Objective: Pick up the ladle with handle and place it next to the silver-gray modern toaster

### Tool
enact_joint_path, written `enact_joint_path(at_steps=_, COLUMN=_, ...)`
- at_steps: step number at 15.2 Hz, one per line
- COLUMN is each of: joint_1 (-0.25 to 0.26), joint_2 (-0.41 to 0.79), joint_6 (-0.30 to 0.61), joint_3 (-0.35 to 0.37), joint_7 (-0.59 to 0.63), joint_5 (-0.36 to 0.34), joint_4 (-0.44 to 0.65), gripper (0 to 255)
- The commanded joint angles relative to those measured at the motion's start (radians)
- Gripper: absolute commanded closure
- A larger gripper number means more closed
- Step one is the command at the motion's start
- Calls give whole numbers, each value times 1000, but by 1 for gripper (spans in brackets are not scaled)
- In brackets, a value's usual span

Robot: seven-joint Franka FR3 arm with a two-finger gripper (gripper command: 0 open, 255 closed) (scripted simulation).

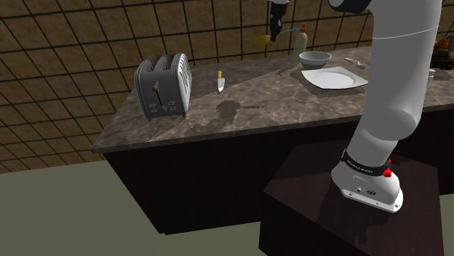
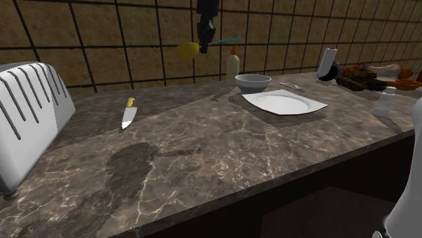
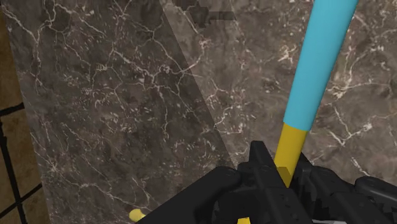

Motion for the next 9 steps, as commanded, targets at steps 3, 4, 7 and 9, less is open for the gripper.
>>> enact_joint_path(at_steps=3, joint_1=-9, joint_2=7, joint_6=-59, joint_3=-1, joint_7=5, joint_5=2, joint_4=65, gripper=255)
enact_joint_path(at_steps=4, joint_1=-12, joint_2=10, joint_6=-74, joint_3=-2, joint_7=5, joint_5=4, joint_4=82, gripper=255)
enact_joint_path(at_steps=7, joint_1=-23, joint_2=21, joint_6=-119, joint_3=-2, joint_7=6, joint_5=10, joint_4=137, gripper=255)
enact_joint_path(at_steps=9, joint_1=-32, joint_2=30, joint_6=-150, joint_3=-3, joint_7=6, joint_5=16, joint_4=176, gripper=255)
